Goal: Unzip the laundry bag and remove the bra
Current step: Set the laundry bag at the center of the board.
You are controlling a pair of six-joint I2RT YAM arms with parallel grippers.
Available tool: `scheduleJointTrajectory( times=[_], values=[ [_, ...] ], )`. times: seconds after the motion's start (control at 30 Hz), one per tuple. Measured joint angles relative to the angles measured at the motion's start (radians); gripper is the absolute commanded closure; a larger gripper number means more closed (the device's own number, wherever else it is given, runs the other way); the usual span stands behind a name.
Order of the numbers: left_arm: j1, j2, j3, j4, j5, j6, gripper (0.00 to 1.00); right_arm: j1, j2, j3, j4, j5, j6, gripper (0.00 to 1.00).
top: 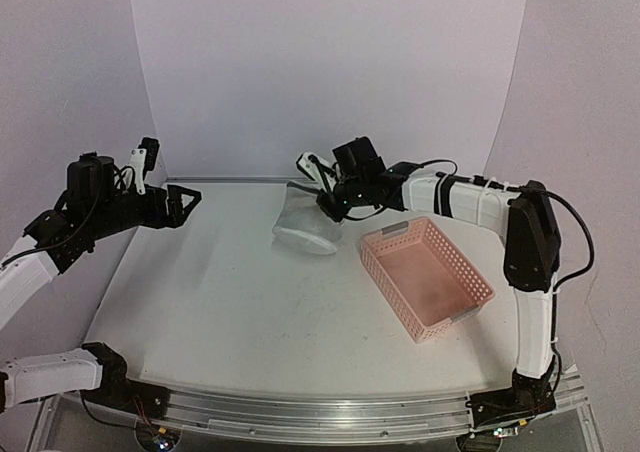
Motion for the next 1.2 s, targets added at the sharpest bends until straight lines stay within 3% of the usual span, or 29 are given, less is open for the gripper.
scheduleJointTrajectory(
  times=[0.3,0.63,0.93,1.2],
  values=[
    [0.0,0.048,0.008,-0.003,0.066,-0.143,0.01,0.171,-0.135,-0.364,0.275,0.185,-0.2,1.0],
    [0.0,0.083,-0.021,0.057,0.259,-0.381,0.06,0.33,-0.158,-0.621,0.658,0.339,-0.34,1.0],
    [-0.013,0.143,-0.231,0.284,0.433,-0.658,0.15,0.442,-0.117,-0.679,0.991,0.488,-0.456,1.0],
    [-0.051,0.182,-0.293,0.402,0.476,-0.795,0.19,0.49,-0.044,-0.679,1.112,0.532,-0.51,1.0]
  ],
)
